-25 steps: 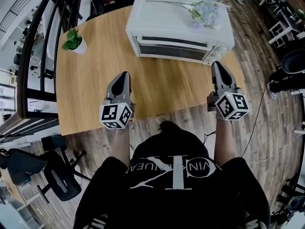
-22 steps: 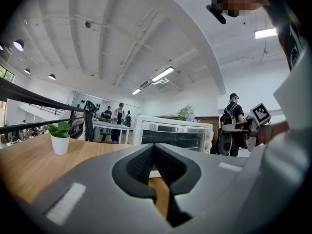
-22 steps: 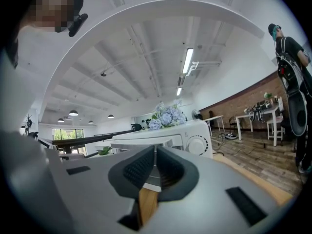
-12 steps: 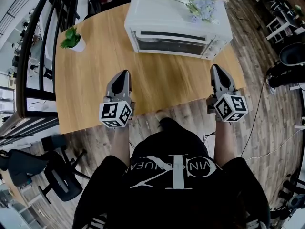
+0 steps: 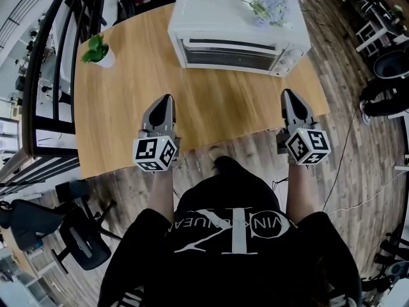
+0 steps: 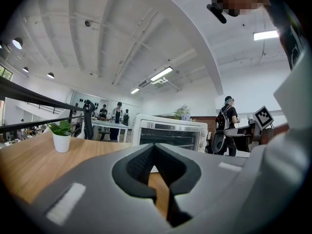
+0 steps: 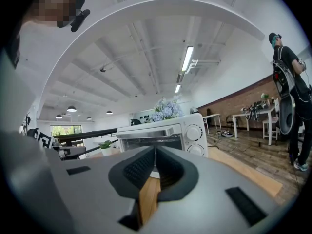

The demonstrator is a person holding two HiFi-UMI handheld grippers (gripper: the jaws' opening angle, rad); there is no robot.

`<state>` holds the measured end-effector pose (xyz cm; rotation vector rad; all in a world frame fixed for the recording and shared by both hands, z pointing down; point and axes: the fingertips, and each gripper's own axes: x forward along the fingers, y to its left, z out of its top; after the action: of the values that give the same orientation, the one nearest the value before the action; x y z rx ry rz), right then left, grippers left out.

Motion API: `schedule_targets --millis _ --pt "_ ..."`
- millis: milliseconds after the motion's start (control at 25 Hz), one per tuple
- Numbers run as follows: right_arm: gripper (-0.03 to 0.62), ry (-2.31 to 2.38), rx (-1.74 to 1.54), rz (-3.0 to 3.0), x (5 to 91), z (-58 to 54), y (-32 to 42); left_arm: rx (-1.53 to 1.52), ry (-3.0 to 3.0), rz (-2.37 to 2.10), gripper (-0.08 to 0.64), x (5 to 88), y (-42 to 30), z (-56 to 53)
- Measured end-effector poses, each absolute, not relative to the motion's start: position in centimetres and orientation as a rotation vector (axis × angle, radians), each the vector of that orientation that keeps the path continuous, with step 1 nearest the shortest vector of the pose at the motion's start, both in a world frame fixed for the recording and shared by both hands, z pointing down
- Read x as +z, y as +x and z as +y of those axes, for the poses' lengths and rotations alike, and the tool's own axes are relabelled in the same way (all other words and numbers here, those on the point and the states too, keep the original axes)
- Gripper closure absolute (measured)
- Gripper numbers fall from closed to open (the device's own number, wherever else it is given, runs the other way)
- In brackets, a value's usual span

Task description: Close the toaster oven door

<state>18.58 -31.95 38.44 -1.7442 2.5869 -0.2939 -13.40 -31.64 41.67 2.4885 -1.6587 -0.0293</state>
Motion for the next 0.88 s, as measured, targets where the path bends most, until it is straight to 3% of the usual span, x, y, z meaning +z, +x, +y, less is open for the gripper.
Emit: schedule_targets --millis 880 --pt "0.571 -1.748 -0.293 2.589 38.8 -30.2 18.5 -0.028 2.508 -1.625 0.549 41.7 -12.7 -30.9"
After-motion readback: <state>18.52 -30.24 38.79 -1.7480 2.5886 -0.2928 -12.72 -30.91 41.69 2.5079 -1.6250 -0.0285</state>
